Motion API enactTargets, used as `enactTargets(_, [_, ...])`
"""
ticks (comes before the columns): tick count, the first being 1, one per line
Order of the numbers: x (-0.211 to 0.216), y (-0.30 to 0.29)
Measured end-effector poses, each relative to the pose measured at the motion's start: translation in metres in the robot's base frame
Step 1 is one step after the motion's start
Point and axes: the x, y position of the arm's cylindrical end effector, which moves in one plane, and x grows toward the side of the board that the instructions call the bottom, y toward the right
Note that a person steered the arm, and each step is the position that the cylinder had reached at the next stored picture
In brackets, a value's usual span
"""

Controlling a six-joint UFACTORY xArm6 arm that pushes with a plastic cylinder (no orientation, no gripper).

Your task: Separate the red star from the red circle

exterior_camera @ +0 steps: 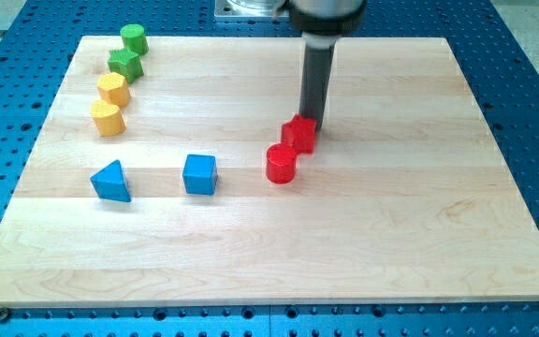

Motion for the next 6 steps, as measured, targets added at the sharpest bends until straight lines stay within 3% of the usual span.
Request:
enactTargets(1, [0.008, 0.019])
enactTargets(2, [-0.045, 0.010])
enactTargets(3, [-0.030, -0.045])
enactTargets(4, [0.009, -0.063])
enactTargets(6, [0.075, 0.021])
